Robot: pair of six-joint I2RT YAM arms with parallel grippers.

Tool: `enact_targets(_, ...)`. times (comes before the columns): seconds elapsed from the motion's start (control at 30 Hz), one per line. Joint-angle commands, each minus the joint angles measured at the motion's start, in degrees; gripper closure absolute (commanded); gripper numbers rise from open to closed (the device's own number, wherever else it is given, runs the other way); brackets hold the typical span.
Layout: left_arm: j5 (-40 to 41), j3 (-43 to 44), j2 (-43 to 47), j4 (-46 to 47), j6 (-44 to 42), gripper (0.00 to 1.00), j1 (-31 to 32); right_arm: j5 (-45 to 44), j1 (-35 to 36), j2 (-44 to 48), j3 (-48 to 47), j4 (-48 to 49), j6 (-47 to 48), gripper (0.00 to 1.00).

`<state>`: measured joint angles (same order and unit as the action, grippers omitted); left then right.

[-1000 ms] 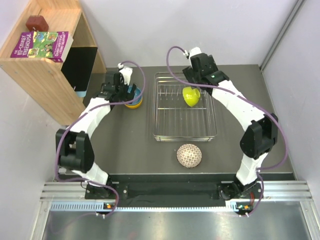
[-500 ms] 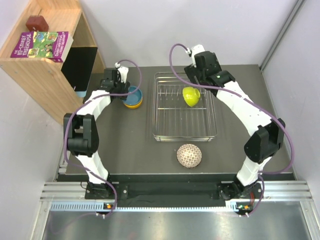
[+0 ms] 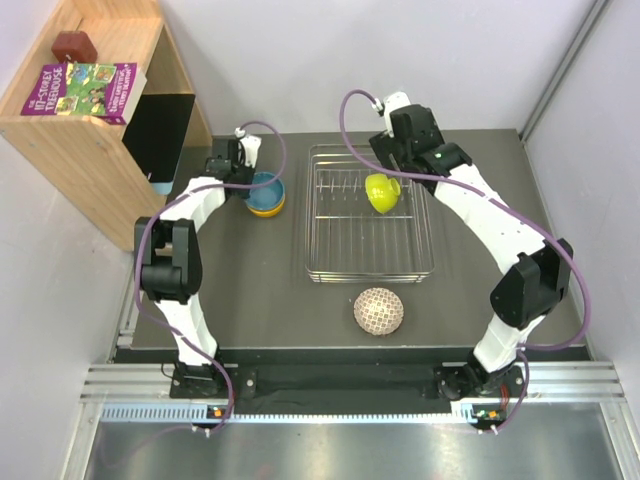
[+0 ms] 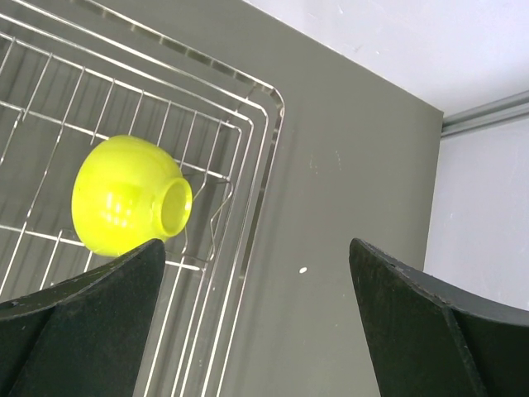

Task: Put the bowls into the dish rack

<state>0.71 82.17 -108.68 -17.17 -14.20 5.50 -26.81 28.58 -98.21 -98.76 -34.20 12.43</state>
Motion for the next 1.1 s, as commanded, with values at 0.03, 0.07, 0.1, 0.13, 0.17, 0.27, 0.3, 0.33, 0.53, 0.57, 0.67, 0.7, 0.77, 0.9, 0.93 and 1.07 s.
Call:
enact_targets(0.03,-2.5,3.2,-0.6,0.8,0.2,0.85,-0.1,0.1,-0.5,3.1,0.5,1.4,-0.5,0.08)
enact_targets(0.07,-2.5,3.5,-0.6,0.7,0.3,0.87,-0.1,0.0,-0.5,3.1,0.5,1.3,-0.5,0.08)
enact_targets(0.1,-2.6,3.5,-0.5,0.6,0.3,0.89,-0.1,0.0,-0.5,3.1,0.5,1.5,-0.5,0.08)
enact_targets(0.13,-2.6,3.5,-0.6,0.6,0.3,0.95,-0.1,0.1,-0.5,3.1,0.5,1.4,-0.5,0.08)
enact_targets(0.17,-2.8,3.7,-0.6,0.5,0.4,0.97,-0.1,0.0,-0.5,3.2,0.5,1.4,-0.5,0.08)
enact_targets(0.27,-3.2,3.7,-0.6,0.0,0.7,1.0,-0.1,0.2,-0.5,3.1,0.4,1.4,-0.6,0.08)
enact_targets(0.3,-3.3,3.9,-0.5,-0.1,0.6,1.0,-0.1,0.1,-0.5,3.1,0.5,1.4,-0.6,0.08)
enact_targets(0.33,-3.3,4.0,-0.6,-0.2,0.7,1.0,-0.1,0.1,-0.5,3.1,0.4,1.4,-0.6,0.08)
enact_targets(0.53,-4.0,4.9,0.6,-1.2,1.1,1.0,-0.1,0.5,-0.4,3.1,-0.3,1.1,-0.7,0.08)
enact_targets(0.57,-4.4,5.1,0.9,-1.7,1.2,1.0,-0.1,0.8,-0.5,3.0,-0.4,1.0,-0.8,0.08)
enact_targets(0.67,-5.5,5.9,2.8,-2.3,1.8,1.0,-0.1,2.2,-0.5,2.9,-1.5,0.3,-1.3,0.08)
enact_targets(0.7,-5.9,6.2,3.6,-2.8,2.0,1.0,-0.1,2.6,-0.5,2.9,-2.0,0.0,-1.4,0.08)
enact_targets(0.77,-6.9,7.1,4.4,-3.4,2.3,1.0,-0.1,3.9,-0.5,2.8,-2.5,-0.4,-2.0,0.08)
enact_targets(0.9,-8.3,8.9,6.2,-5.5,3.2,1.0,-0.2,5.3,-0.5,2.5,-3.6,-1.0,-2.4,0.07)
enact_targets(0.93,-8.6,9.4,6.5,-5.8,3.3,1.0,-0.1,6.1,-0.5,2.4,-3.9,-1.2,-2.5,0.07)
enact_targets(1.07,-9.6,10.3,8.0,-6.7,3.6,1.0,-0.1,10.1,-0.5,2.5,-5.7,-2.4,-3.4,0.07)
